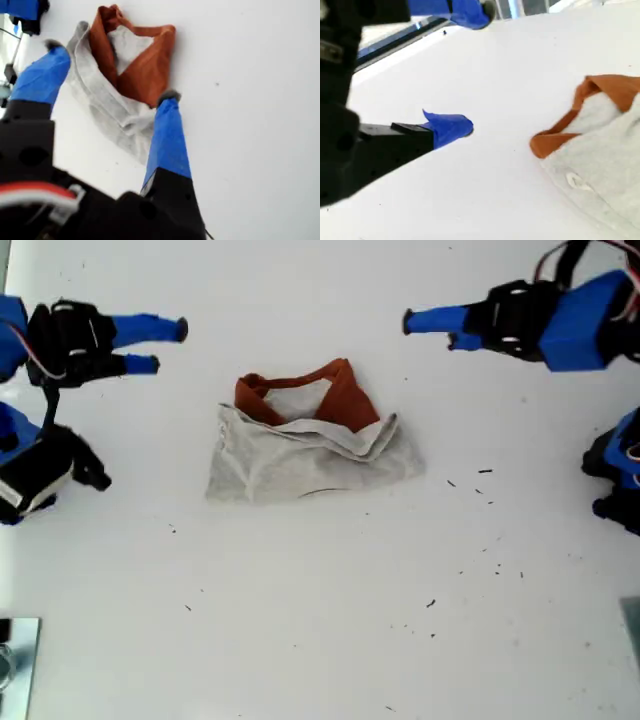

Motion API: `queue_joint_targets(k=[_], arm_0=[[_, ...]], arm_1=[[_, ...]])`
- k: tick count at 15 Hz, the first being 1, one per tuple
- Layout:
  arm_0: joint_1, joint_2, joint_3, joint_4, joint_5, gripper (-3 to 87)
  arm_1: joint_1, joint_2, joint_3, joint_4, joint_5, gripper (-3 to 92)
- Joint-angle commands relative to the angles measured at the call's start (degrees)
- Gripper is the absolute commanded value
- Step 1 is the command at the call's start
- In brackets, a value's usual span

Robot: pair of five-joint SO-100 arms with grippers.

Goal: Fold t shirt

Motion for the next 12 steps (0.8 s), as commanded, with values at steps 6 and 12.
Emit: queue_joint_targets(k=[6, 12], arm_0=[[29.36, 38.32, 35.51, -2.9, -19.78, 16.2], [34.19, 38.76, 35.6, 1.41, -4.75, 14.1]], arm_1=[[-20.21, 46.93, 38.23, 18.37, 13.1, 36.6], [-22.41, 46.93, 44.56, 21.27, 19.51, 4.0]])
